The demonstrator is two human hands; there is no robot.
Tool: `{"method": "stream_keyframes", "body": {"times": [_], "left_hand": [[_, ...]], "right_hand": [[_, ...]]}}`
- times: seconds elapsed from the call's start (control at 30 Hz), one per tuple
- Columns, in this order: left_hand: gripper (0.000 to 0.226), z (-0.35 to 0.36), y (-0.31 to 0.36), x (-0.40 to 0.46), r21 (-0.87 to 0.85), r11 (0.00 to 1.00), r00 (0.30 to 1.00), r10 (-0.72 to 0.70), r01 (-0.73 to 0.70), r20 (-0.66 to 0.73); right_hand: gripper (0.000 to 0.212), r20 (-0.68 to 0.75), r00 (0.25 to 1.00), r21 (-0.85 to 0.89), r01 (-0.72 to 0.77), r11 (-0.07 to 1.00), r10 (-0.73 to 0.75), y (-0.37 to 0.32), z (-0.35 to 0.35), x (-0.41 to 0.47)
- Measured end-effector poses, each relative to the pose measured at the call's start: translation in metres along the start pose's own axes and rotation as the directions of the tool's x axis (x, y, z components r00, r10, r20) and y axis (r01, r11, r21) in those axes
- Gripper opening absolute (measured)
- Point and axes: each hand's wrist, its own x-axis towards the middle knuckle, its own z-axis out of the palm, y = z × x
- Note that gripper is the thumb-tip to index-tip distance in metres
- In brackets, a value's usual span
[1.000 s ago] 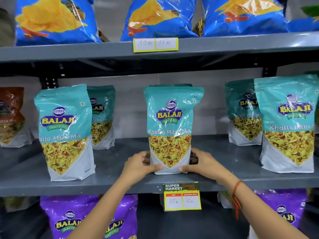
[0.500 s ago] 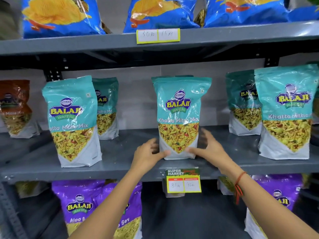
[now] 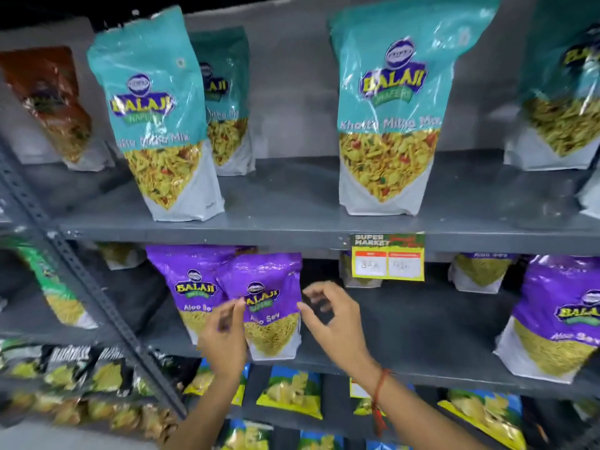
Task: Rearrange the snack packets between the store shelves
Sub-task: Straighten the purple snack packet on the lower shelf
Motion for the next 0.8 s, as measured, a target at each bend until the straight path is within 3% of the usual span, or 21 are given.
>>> {"method": "stream_keyframes", "body": {"times": [0.07, 0.13, 0.2, 0.37, 0.47, 0.6, 0.8], "left_hand": [[0.018, -0.015, -0.043, -0.005, 0.075, 0.986, 0.987, -0.152, 0.148, 0.054], [0.038, -0.023, -0.077, -0.004, 0.137, 0.936, 0.920, -0.345, 0.324, 0.184], [0.061, -0.026, -0.101, 0.004, 0.201, 0.900, 0.855, -0.431, 0.386, 0.288], [0.059, -0.020, -0.130, 0.021, 0.268, 0.885, 0.774, -0.464, 0.382, 0.430], [0.081, -0.019, -0.153, 0.023, 0.262, 0.875, 0.784, -0.482, 0.407, 0.392], [0.049, 0.001, -0.132, 0.008, 0.265, 0.882, 0.792, -0.468, 0.390, 0.391], [0.047, 0.050, -0.111, -0.025, 0.239, 0.924, 0.775, -0.380, 0.298, 0.505]], "right_hand": [[0.028, 0.075, 0.970, -0.020, -0.232, 0.972, 0.233, 0.046, 0.020, -0.004], [0.048, 0.196, 0.877, -0.085, -0.431, 0.898, 0.439, 0.088, 0.038, -0.010], [0.065, 0.334, 0.780, -0.145, -0.512, 0.846, 0.529, 0.122, 0.054, -0.017], [0.042, 0.419, 0.714, -0.101, -0.577, 0.811, 0.560, 0.154, 0.083, -0.025], [0.040, 0.423, 0.703, -0.044, -0.614, 0.788, 0.572, 0.158, 0.084, -0.027], [0.044, 0.372, 0.731, -0.001, -0.616, 0.788, 0.572, 0.164, 0.069, -0.029], [0.042, 0.231, 0.753, -0.014, -0.631, 0.776, 0.617, 0.180, 0.010, -0.037]]}}
